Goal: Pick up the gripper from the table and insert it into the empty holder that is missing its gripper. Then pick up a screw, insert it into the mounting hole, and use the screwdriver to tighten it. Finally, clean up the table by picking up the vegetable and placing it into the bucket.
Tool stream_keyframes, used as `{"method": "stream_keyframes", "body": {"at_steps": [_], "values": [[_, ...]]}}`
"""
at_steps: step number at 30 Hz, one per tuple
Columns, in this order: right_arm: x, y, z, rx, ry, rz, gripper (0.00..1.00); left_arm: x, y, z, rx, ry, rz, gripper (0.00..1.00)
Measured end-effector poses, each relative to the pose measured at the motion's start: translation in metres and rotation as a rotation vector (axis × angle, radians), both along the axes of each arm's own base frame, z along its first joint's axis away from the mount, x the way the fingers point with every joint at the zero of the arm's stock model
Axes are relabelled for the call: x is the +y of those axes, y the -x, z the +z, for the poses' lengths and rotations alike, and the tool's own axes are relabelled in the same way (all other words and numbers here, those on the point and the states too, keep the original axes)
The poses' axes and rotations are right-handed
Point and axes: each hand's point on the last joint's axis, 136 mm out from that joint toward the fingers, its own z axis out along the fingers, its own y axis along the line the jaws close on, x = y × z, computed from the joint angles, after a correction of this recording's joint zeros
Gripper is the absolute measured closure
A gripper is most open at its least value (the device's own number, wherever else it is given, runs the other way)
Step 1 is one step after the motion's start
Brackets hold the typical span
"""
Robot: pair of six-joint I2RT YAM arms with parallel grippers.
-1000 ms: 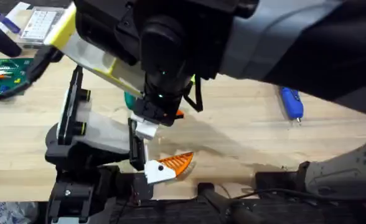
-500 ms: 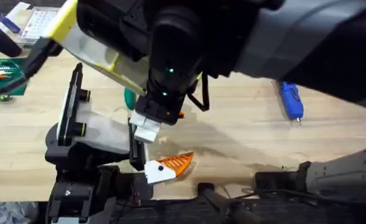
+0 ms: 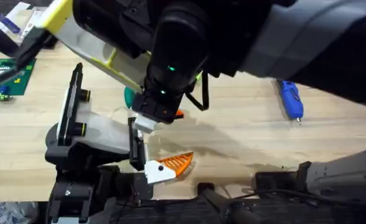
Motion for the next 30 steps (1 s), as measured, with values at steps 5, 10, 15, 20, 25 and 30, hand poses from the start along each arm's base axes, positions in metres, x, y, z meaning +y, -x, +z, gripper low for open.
{"method": "stream_keyframes", "body": {"at_steps": [5,10,15,20,25,30], "values": [[0.0001,0.0002,0.0,0.003,-0.001,-0.005,0.569,0.0,0.0001,0.0,0.0,0.0,0.0,0.015],[-0.0016,0.0011,-0.0009,0.007,0.007,-0.005,0.587,0.0,0.0001,0.0,0.0,0.0,0.0,0.015],[-0.0015,0.001,-0.0027,0.009,0.012,-0.003,0.871,0.0,0.0,0.0,0.0,0.0,0.0,0.015],[-0.001,0.0014,-0.0043,0.015,0.015,-0.005,0.997,0.0001,-0.0002,0.0,0.0,0.0,0.001,0.014],[-0.0008,0.0014,-0.0042,0.015,0.014,-0.005,0.997,0.0001,-0.0002,-0.0001,0.001,0.0,0.001,0.014],[0.0,0.001,-0.0039,0.013,0.01,-0.005,0.997,0.0,-0.0002,0.0,0.001,0.0,0.001,0.014]]}}
